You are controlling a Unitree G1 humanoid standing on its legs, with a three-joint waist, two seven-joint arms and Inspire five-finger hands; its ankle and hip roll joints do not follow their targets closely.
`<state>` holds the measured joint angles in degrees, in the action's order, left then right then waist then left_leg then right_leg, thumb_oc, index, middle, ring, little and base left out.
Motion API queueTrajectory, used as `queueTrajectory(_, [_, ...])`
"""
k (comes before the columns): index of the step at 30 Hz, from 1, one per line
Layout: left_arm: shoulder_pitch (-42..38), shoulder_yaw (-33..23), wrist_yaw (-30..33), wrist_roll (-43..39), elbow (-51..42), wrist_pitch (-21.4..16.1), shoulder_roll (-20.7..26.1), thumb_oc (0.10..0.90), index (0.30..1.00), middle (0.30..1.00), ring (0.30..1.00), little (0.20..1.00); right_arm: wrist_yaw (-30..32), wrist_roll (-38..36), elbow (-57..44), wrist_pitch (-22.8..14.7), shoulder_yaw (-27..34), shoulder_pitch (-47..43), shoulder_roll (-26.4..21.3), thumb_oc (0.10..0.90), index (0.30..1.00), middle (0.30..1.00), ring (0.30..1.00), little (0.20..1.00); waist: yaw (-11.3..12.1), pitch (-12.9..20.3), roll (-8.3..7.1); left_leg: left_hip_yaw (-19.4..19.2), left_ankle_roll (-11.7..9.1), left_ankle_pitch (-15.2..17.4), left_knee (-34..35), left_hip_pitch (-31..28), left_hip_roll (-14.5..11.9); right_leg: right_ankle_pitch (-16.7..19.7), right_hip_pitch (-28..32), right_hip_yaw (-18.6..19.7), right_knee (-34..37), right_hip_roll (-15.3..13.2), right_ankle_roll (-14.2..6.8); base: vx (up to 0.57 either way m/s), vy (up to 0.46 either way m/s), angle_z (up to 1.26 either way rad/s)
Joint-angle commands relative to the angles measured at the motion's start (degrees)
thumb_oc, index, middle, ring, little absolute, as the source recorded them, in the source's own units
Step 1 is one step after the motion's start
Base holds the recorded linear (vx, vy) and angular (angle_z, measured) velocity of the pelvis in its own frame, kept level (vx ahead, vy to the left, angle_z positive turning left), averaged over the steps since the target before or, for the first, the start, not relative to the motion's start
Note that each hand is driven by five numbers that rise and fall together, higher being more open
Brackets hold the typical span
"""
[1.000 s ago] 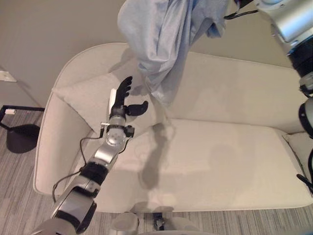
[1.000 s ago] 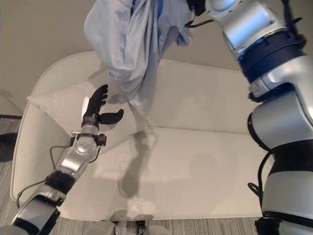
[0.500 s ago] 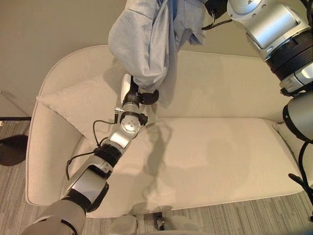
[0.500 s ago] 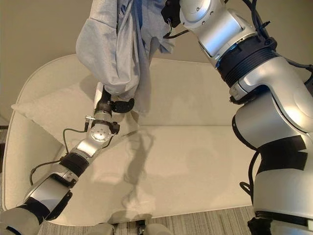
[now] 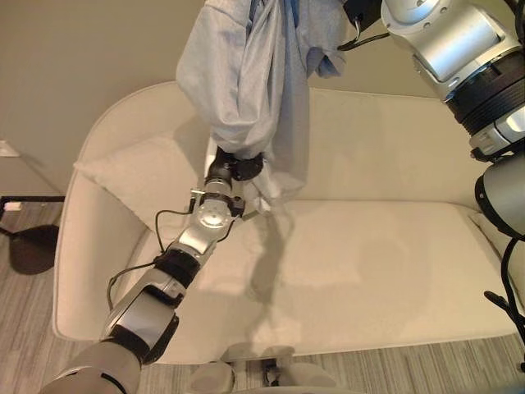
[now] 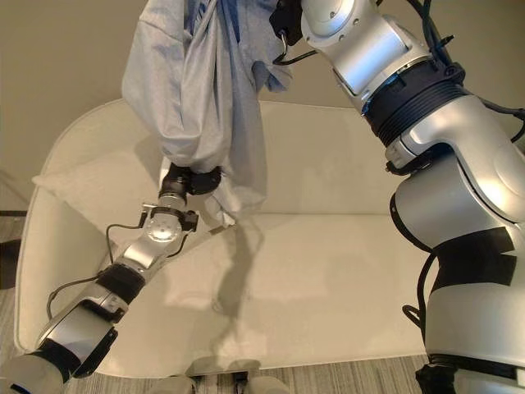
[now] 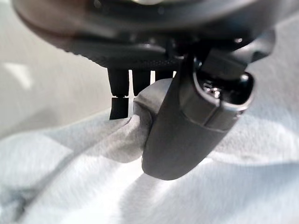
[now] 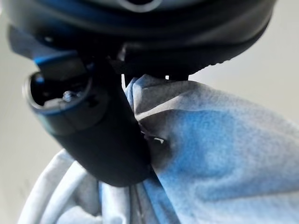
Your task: Hang the clothes on the sofa on the clothes rack.
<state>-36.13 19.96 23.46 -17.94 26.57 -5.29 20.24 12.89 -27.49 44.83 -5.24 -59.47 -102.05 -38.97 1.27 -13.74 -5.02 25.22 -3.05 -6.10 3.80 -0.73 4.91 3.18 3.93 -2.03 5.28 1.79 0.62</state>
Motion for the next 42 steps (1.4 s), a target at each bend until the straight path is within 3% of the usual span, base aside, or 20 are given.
queueTrajectory(1, [9.7, -8.1, 1.0, 0.5, -11.7, -8.7, 9.7, 0.4, 0.3, 0.3, 0.3, 0.3, 4.6, -2.6, -2.2, -6.3, 5.0, -11.6, -6.5, 0.4, 0.3, 0.3, 0.3, 0.3, 7.1, 10.8, -1.7, 0.9, -4.8, 1.1, 1.2, 5.5, -4.2, -1.8, 0.5, -3.3, -0.5, -6.5, -3.9, -0.16, 0.104, 0.69])
queueTrajectory(4, [16.6, -17.7, 0.4, 3.5, -17.7, -8.7, 14.3, 0.4, 0.3, 0.3, 0.3, 0.3, 3.4, 0.4, -12.4, -6.8, 8.2, -6.1, -13.6, 0.4, 0.3, 0.3, 0.3, 0.3, 7.5, 9.8, -1.16, -8.2, -4.2, 1.2, 1.2, 5.5, -9.1, -1.1, -0.5, -7.6, -2.0, -10.3, -5.4, -0.13, 0.27, 1.12])
queueTrajectory(8, [22.4, -28.4, 1.9, 5.8, -18.7, -8.6, 21.9, 0.4, 0.3, 0.3, 0.3, 0.3, 0.9, 2.3, -23.7, -7.7, 20.1, 10.8, -20.2, 0.4, 0.3, 0.3, 0.3, 0.3, 8.1, 9.8, -0.76, -8.5, -4.9, 1.2, -6.8, 3.2, -15.1, 0.4, -0.8, -7.3, -2.9, -15.3, -6.7, -0.02, 0.374, 0.51])
queueTrajectory(11, [23.2, -33.1, 3.0, 7.3, -19.9, -7.4, 25.2, 0.4, 0.3, 0.3, 0.3, 0.3, -0.4, 4.3, -29.7, -7.4, 27.7, 21.5, -21.7, 0.4, 0.3, 0.3, 0.3, 0.3, 8.2, 10.5, 0.53, -5.8, -5.9, 4.4, -5.0, 0.9, -15.1, 1.8, -0.5, -6.9, -1.7, -16.3, -8.1, -0.03, 0.481, 0.28])
queueTrajectory(12, [21.6, -35.9, 3.5, 9.1, -19.8, -6.5, 28.5, 0.4, 0.3, 0.3, 0.3, 0.3, -1.2, 5.2, -34.2, -7.7, 35.1, 31.8, -21.6, 0.4, 0.3, 0.3, 0.3, 0.3, 7.9, 11.1, 2.15, -5.9, -4.9, 6.7, -1.7, -0.4, -13.0, 6.4, -2.0, -7.5, -0.3, -19.3, -10.3, -0.13, 0.761, 0.24])
queueTrajectory(15, [19.8, -39.2, 6.2, 11.2, -20.4, -6.5, 34.6, 0.4, 0.3, 0.3, 0.3, 0.3, 0.8, 11.5, -37.1, -7.2, 41.0, 39.6, -18.1, 0.4, 0.3, 0.3, 0.3, 0.3, 10.4, 10.4, 1.71, -8.6, -1.2, 7.8, 1.2, -0.3, -8.2, 14.5, -7.4, -9.0, -0.3, -22.9, -12.6, -0.22, 0.653, 0.32])
queueTrajectory(18, [15.2, -38.3, 6.4, 11.8, -19.4, -5.9, 41.1, 0.4, 0.3, 0.3, 0.3, 0.3, 1.1, 13.9, -37.2, -6.9, 42.6, 44.5, -14.5, 0.4, 0.3, 0.3, 0.3, 0.3, 10.9, 9.4, 1.47, -9.5, 1.1, 6.3, 1.2, 1.7, -4.0, 6.8, -5.5, -5.1, -3.9, -16.4, -9.3, -0.28, 0.505, -0.35])
queueTrajectory(19, [12.2, -37.6, 6.9, 12.4, -17.4, -4.9, 44.1, 0.4, 0.3, 0.3, 0.3, 0.3, 1.2, 15.6, -37.7, -6.4, 42.4, 47.7, -13.1, 0.4, 0.3, 0.3, 0.3, 0.3, 11.2, 9.4, 1.44, -8.3, 2.3, 4.1, 1.2, 2.9, -2.0, -1.5, -3.8, -1.6, -11.7, -8.6, -7.3, -0.26, 0.456, 0.02])
queueTrajectory(21, [8.1, -34.9, 6.6, 12.7, -17.1, -3.8, 45.8, 0.4, 0.3, 0.3, 0.3, 0.3, 0.9, 17.7, -39.0, -5.7, 43.4, 51.9, -13.4, 0.4, 0.3, 0.3, 0.3, 0.3, 11.4, 9.2, 0.19, -5.9, 2.8, 2.1, 1.2, 3.3, 0.9, -5.7, -4.0, 2.8, -18.6, -1.0, -6.7, -0.14, 0.266, 0.07])
queueTrajectory(22, [7.1, -34.0, 6.6, 12.7, -16.9, -3.7, 45.9, 0.4, 0.3, 0.3, 0.3, 0.3, 0.9, 17.8, -39.2, -5.7, 44.1, 52.5, -13.5, 0.4, 0.3, 0.3, 0.3, 0.3, 11.7, 9.4, -0.18, -5.9, 2.8, 2.4, 1.2, 3.5, 0.9, -6.1, -4.4, 2.9, -19.2, -1.1, -6.6, -0.11, 0.156, 0.24])
queueTrajectory(23, [4.2, -32.2, 6.3, 12.8, -17.0, -3.3, 45.8, 0.4, 0.3, 0.3, 0.3, 0.3, 0.6, 17.7, -39.4, -5.6, 45.8, 54.4, -14.7, 0.4, 0.3, 0.3, 0.3, 0.3, 11.9, 8.8, -1.16, -4.7, 2.7, 0.2, 1.2, 4.8, 3.4, -7.9, -2.4, 5.3, -15.7, 2.4, -5.2, -0.08, 0.244, 0.24])
queueTrajectory(24, [4.3, -31.8, 5.9, 14.2, -16.2, -2.9, 44.1, 0.4, 0.3, 0.3, 0.3, 0.3, 1.0, 17.6, -39.1, -5.9, 47.1, 56.9, -16.6, 0.4, 0.3, 0.3, 0.3, 0.3, 12.0, 8.5, -1.71, -3.2, 1.8, -0.4, 1.2, 4.9, 6.0, -9.1, -1.7, 8.6, -11.6, 3.8, -1.4, -0.11, 0.252, 0.32])
queueTrajectory(29, [7.0, -31.8, 6.2, 12.3, -16.0, -4.5, 38.5, 0.4, 0.3, 0.3, 0.3, 0.3, 1.0, 15.5, -39.9, -5.8, 52.9, 63.5, -17.6, 0.4, 0.3, 0.3, 0.3, 0.3, 11.1, 6.9, -0.5, -4.9, -0.4, -0.9, -0.2, 7.1, 7.8, -3.9, 1.3, 8.0, -2.0, 2.0, -2.7, -0.1, 0.22, 0.8])
queueTrajectory(33, [5.7, -29.0, 4.8, 10.5, -16.2, -5.6, 36.5, 0.4, 0.3, 0.3, 0.3, 0.3, 0.3, 14.9, -39.9, -5.2, 56.2, 67.9, -21.0, 0.4, 0.3, 0.3, 0.3, 0.3, 8.8, 6.9, -0.81, -12.4, 1.3, 3.9, -2.4, 8.5, 1.8, -1.9, 0.6, 3.9, -0.4, -3.4, -4.8, -0.07, 0.372, 0.77])
queueTrajectory(34, [6.1, -29.0, 4.5, 9.5, -16.5, -6.2, 35.8, 0.4, 0.3, 0.3, 0.3, 0.3, 0.3, 14.5, -39.4, -5.3, 58.0, 69.9, -21.4, 0.4, 0.3, 0.3, 0.3, 0.3, 7.9, 7.1, -1.61, -12.0, 1.1, 4.8, -3.0, 8.4, -2.8, -2.2, 0.1, 2.9, -0.4, -6.5, -5.3, -0.02, 0.397, 0.88])
queueTrajectory(35, [6.1, -28.4, 4.3, 8.9, -16.2, -6.4, 35.4, 0.4, 0.3, 0.3, 0.3, 0.3, 0.5, 14.3, -39.2, -5.6, 59.4, 71.5, -21.3, 0.4, 0.3, 0.3, 0.3, 0.3, 7.0, 7.3, -2.11, -11.5, 0.8, 4.0, -3.0, 8.4, -7.2, -2.4, -0.4, 2.4, -0.7, -8.3, -5.4, -0.02, 0.394, 0.53])
queueTrajectory(36, [6.0, -28.2, 4.3, 8.9, -16.1, -6.5, 35.4, 0.4, 0.3, 0.3, 0.3, 0.3, 0.5, 14.3, -39.3, -5.6, 59.6, 71.7, -21.3, 0.4, 0.3, 0.3, 0.3, 0.3, 7.0, 7.4, -2.1, -11.3, 0.8, 3.7, -2.8, 8.5, -7.3, -2.3, -0.6, 2.2, -0.8, -8.2, -5.3, 0.0, 0.266, 0.6])
queueTrajectory(39, [4.6, -26.5, 4.6, 8.1, -15.3, -6.9, 36.6, 0.4, 0.3, 0.3, 0.3, 0.3, 1.7, 14.5, -39.7, -5.8, 63.0, 74.6, -21.0, 0.4, 0.3, 0.3, 0.3, 0.3, 5.1, 8.0, -1.9, -11.0, -0.6, -1.0, -2.6, 9.2, -16.8, -3.1, -0.1, 1.8, -0.4, -11.5, -6.5, 0.1, 0.429, 0.36])
queueTrajectory(41, [3.0, -25.2, 4.9, 7.4, -15.0, -7.4, 38.6, 0.4, 0.3, 0.3, 0.3, 0.3, 2.7, 15.0, -39.2, -5.3, 64.8, 75.1, -20.7, 0.4, 0.3, 0.3, 0.3, 0.3, 4.8, 9.6, 0.99, -5.0, -4.2, -0.1, -1.1, 7.2, -15.9, -2.8, 0.7, 3.0, -0.3, -14.7, -8.9, 0.24, 0.723, 0.26])
queueTrajectory(42, [2.9, -25.0, 4.9, 7.4, -15.0, -7.4, 38.5, 0.4, 0.3, 0.3, 0.3, 0.3, 2.8, 15.1, -39.3, -5.3, 64.9, 75.3, -20.8, 0.4, 0.3, 0.3, 0.3, 0.3, 4.8, 9.5, 1.02, -4.7, -4.3, -0.4, -1.3, 7.4, -15.6, -2.5, 0.7, 2.9, -0.3, -14.8, -9.1, 0.2, 0.707, -0.13])
